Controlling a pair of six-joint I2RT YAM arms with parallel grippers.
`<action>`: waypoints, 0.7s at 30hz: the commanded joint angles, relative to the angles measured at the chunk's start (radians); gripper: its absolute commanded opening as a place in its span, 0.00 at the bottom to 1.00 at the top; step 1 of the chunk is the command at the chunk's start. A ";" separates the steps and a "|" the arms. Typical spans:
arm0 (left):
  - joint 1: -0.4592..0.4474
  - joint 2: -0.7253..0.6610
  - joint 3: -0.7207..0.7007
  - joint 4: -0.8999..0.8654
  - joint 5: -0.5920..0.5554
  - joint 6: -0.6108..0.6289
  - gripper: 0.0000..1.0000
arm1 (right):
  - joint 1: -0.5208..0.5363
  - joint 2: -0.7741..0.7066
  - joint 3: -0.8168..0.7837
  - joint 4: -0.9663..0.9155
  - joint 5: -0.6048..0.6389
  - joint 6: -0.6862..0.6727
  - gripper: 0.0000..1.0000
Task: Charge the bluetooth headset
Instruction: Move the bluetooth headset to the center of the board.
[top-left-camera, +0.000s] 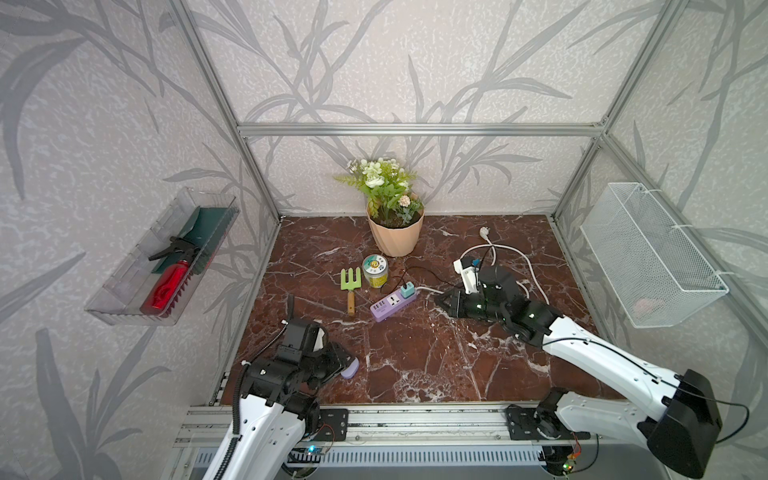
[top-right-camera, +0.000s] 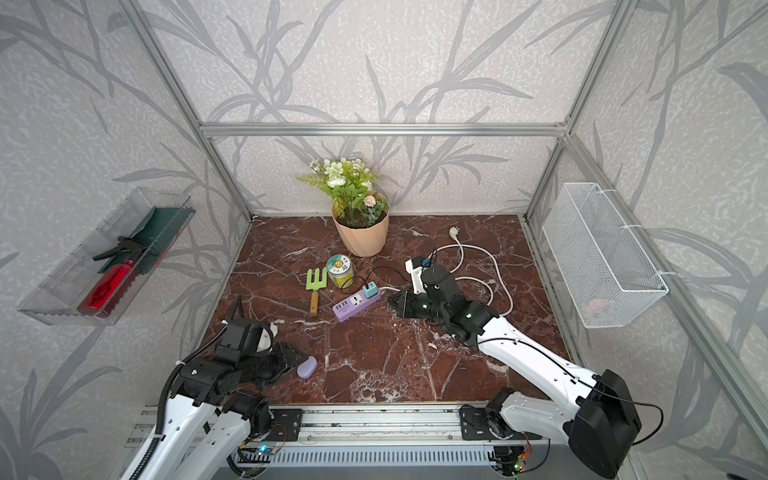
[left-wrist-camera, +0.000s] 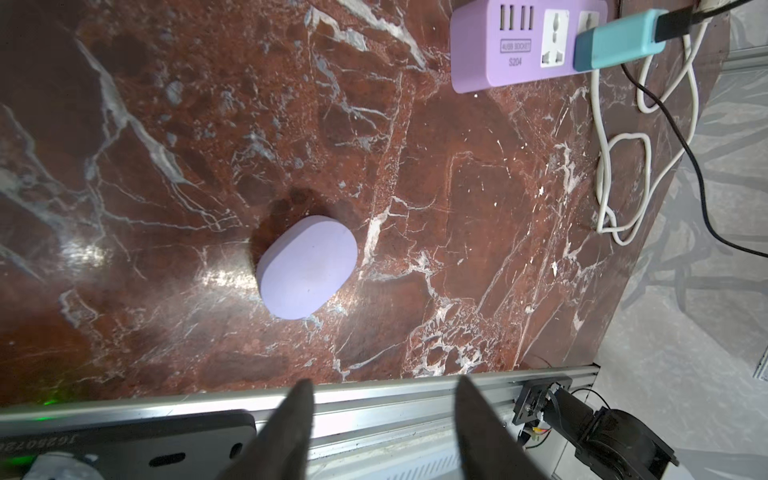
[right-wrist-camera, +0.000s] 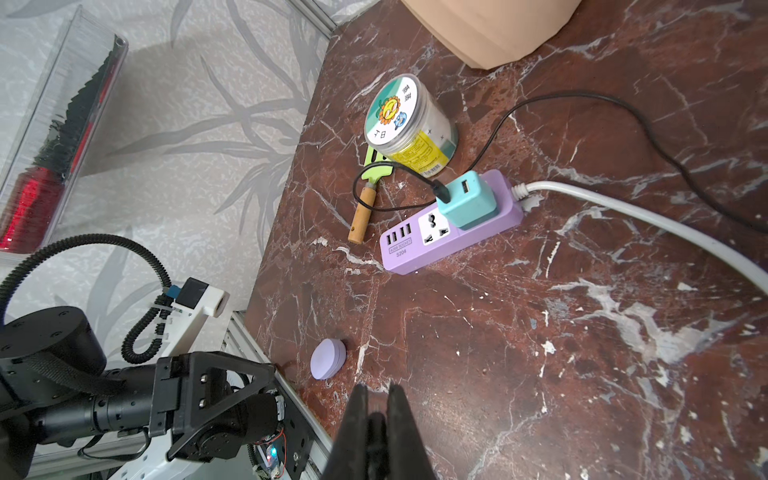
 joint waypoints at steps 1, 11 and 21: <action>-0.040 0.039 -0.082 0.034 -0.037 -0.087 0.24 | -0.011 -0.008 -0.017 -0.010 -0.017 -0.024 0.00; -0.125 0.241 0.021 0.111 -0.317 -0.160 0.01 | -0.026 0.037 -0.043 0.015 -0.057 -0.041 0.00; -0.128 0.492 0.059 0.177 -0.370 -0.170 0.00 | -0.096 0.042 -0.075 0.024 -0.112 -0.064 0.00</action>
